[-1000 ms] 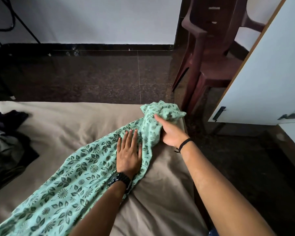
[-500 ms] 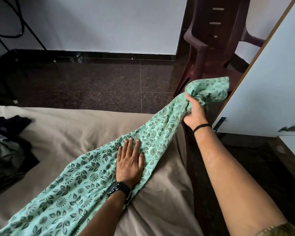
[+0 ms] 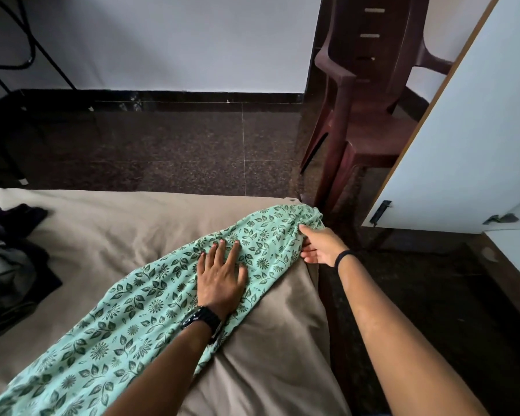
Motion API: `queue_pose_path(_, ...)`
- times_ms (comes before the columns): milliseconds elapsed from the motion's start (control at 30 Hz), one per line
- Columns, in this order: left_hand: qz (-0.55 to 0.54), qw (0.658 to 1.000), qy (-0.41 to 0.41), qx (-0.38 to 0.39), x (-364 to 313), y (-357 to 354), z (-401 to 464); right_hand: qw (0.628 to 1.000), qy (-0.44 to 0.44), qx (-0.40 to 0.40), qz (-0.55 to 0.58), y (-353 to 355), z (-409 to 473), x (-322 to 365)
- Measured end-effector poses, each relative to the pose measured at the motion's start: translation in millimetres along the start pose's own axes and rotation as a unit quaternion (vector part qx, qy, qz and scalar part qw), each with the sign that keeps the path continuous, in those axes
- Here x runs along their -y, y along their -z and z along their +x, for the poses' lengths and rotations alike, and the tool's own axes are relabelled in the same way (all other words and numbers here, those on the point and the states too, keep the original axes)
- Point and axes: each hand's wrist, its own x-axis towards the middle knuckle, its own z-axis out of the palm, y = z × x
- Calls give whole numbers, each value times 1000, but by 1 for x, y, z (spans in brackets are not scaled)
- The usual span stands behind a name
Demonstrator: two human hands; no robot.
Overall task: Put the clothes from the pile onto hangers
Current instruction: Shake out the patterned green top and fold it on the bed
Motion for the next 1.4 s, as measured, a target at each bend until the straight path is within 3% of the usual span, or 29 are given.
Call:
queue_pose_path(167,-40,999,21,-20,-24,26,55,978,21,-16,207,-9,8,2)
queue_pose_path(333,-14,989,-8,149,-59,48,118,919,69,38,386,-3,9,11)
queue_pose_path(400,-63,975,-13,211,-70,56,138,900,96,28,425,-1,12,10)
queue_pose_path(533,-262,911,43,317,-74,72,145,914,14,-22,404,-2,13,-5)
queue_pose_path(700,-257,890,69,370,-68,67,147,974,-19,30,222,9,0,-4)
queue_pose_path(767,-255,900,45,350,-72,63,152,986,14,-23,163,10,6,-1)
queue_pose_path(833,-251,934,12,254,-81,63,156,985,52,-103,125,9,6,7)
queue_pose_path(900,-251,953,-16,170,-85,65,160,975,87,-155,131,10,13,14)
queue_pose_path(933,-267,948,-14,173,-86,67,161,968,100,-148,175,9,12,17)
queue_pose_path(1000,-299,924,17,239,-84,69,159,952,93,-70,284,3,0,21)
queue_pose_path(1100,-280,891,75,349,-79,67,152,940,37,29,339,2,-10,11)
queue_pose_path(1200,-375,814,115,428,-82,58,153,915,45,97,389,14,-5,8)
queue_pose_path(1267,-463,779,112,409,-91,60,159,900,84,85,419,19,1,10)
queue_pose_path(1400,-606,736,93,287,-104,61,174,860,136,28,490,37,19,21)
